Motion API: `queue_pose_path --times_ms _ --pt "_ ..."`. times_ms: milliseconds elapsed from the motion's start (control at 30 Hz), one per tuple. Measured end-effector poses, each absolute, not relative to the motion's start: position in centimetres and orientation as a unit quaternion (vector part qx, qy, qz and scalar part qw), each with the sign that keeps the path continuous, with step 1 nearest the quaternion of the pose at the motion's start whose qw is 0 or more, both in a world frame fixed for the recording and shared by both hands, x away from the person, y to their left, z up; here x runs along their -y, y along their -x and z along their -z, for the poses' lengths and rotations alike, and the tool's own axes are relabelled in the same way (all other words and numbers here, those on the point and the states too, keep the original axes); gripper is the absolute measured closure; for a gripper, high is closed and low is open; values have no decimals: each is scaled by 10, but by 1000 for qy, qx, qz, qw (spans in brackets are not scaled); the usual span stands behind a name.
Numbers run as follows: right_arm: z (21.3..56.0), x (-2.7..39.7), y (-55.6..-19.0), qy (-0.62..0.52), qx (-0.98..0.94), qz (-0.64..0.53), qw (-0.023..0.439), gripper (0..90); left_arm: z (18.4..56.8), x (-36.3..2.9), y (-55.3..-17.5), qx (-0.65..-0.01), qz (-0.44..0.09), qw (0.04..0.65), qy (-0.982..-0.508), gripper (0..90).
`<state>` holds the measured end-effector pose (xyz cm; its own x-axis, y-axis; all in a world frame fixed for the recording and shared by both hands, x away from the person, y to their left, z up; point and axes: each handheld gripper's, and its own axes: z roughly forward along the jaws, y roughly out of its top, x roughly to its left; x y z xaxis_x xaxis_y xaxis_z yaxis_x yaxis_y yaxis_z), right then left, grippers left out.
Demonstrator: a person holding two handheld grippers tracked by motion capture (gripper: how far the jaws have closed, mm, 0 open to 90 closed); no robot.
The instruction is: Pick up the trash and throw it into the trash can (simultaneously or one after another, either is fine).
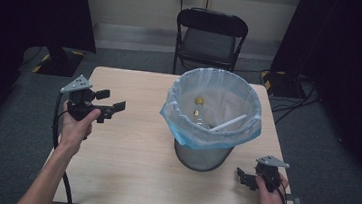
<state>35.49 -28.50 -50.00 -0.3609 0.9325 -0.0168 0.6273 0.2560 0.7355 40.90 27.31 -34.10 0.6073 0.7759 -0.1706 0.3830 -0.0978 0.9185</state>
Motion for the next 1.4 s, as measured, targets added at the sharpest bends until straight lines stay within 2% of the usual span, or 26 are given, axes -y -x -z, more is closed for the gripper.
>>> queue_pose_path --times_ms 533,933,1167,1400 --pt "500 285 -355 -515 -757 -327 233 126 390 -306 -379 -440 -176 501 -724 160" --pt "500 285 -355 -515 -757 -327 233 126 437 -311 -363 -457 -145 460 -747 159" --pt "500 285 -355 -515 -757 -327 233 126 469 -306 -363 -487 -143 413 -756 166" --pt "500 285 -355 -515 -757 -327 233 125 489 -300 -360 -487 -134 372 -779 166"
